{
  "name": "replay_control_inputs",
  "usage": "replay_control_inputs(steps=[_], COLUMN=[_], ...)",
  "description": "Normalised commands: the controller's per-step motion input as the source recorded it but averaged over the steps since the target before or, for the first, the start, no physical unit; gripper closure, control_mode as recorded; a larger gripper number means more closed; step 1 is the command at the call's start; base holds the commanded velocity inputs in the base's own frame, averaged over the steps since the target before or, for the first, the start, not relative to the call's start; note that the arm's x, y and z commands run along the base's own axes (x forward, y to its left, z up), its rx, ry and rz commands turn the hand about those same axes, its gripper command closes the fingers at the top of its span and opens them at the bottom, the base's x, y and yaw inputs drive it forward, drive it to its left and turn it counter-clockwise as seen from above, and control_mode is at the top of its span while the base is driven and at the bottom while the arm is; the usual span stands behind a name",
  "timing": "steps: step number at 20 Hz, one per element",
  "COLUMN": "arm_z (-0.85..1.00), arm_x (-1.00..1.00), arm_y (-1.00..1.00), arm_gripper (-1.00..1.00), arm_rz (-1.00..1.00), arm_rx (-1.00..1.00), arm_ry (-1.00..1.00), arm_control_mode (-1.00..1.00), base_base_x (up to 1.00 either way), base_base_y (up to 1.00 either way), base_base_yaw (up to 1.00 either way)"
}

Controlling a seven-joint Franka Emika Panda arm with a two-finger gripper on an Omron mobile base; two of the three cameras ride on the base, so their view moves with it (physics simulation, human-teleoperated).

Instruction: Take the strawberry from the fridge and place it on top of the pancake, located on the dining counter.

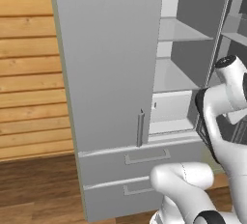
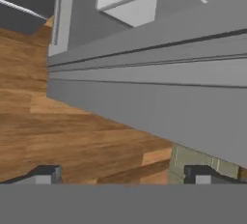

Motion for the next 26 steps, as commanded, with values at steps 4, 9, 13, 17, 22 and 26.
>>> replay_control_inputs(steps=[4, 9, 13, 17, 22, 26], arm_z=[0.39, 0.05, -0.12, -0.31, -0.69, -0.57], arm_x=[0.02, 0.36, 0.66, 0.8, 0.74, 0.59], arm_y=[1.0, 1.0, 1.0, 0.94, 0.82, 0.9], arm_gripper=[-1.0, -1.0, -1.0, -1.0, -1.0, -1.0], arm_rz=[-0.03, -0.11, -0.17, -0.17, -0.13, -0.03], arm_rx=[0.38, 0.47, 0.47, 0.25, -0.09, -0.18], arm_ry=[-0.27, -0.32, -0.23, -0.18, -0.12, -0.09], arm_control_mode=[-1.0, -1.0, -1.0, -1.0, -1.0, -1.0], base_base_x=[0.0, 0.0, 0.0, 0.0, 0.0, 0.0], base_base_y=[0.0, 0.0, 0.0, 0.0, 0.0, 0.0], base_base_yaw=[0.0, 0.0, 0.0, 0.0, 0.0, 0.0])
